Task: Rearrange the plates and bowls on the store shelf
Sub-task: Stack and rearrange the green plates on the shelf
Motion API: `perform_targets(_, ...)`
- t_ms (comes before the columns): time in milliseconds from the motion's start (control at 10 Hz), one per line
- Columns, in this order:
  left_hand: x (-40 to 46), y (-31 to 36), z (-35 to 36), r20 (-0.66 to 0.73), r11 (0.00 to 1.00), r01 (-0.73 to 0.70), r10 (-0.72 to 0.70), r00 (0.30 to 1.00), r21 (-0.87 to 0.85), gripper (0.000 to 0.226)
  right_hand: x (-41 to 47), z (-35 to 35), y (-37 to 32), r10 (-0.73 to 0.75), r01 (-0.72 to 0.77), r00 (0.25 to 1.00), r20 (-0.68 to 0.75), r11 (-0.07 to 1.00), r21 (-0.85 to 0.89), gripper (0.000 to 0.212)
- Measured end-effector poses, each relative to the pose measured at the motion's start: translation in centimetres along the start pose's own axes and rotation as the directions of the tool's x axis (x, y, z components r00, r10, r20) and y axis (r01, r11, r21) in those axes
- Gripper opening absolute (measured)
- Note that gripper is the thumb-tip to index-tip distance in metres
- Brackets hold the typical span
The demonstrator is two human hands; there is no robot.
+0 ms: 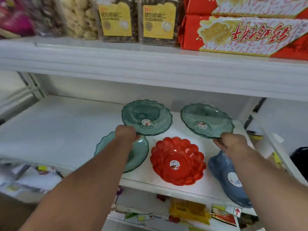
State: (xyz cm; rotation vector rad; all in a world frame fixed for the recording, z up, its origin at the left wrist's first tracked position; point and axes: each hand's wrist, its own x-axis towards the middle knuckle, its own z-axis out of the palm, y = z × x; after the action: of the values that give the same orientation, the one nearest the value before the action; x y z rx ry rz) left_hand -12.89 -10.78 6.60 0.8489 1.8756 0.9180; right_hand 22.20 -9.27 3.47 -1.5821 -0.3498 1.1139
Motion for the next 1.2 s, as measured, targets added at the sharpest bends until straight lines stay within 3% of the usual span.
perform_targets(100, -1.5, -1.9, -2.7, -0.094, 0.885, 0.045, -0.1, 0.991, -0.464, 0.012, -2.1, 1.3, 0.3, 0.006, -0.005, 0.997, 0.071, 1.0, -0.018, 0.033)
perform_targets(300, -4.5, -4.0, -7.7, -0.169, 0.906, 0.069, -0.152, 0.974, -0.418, 0.02, -6.2, 3.7, 1.1, 0.011, -0.002, 0.987, 0.159, 0.998, -0.056, 0.029)
perform_targets(700, -5.1, -8.1, -18.4, -0.243, 0.79, -0.008, -0.179, 0.953, -0.613, 0.03, -12.6, 12.4, 3.8, -0.037, 0.066, 0.963, 0.267, 0.993, -0.099, 0.021)
perform_targets(800, -3.4, -8.9, -21.8, -0.259, 0.793, -0.021, -0.173, 0.95, -0.608, 0.028, -14.3, 15.9, 5.0, -0.034, 0.067, 0.964, 0.263, 0.991, -0.115, 0.002)
perform_targets(1200, 4.7, -10.8, -33.4, -0.234, 0.786, 0.005, -0.19, 0.954, -0.619, 0.023, -20.9, 27.7, 8.6, -0.039, 0.069, 0.951, 0.306, 0.993, -0.091, 0.026)
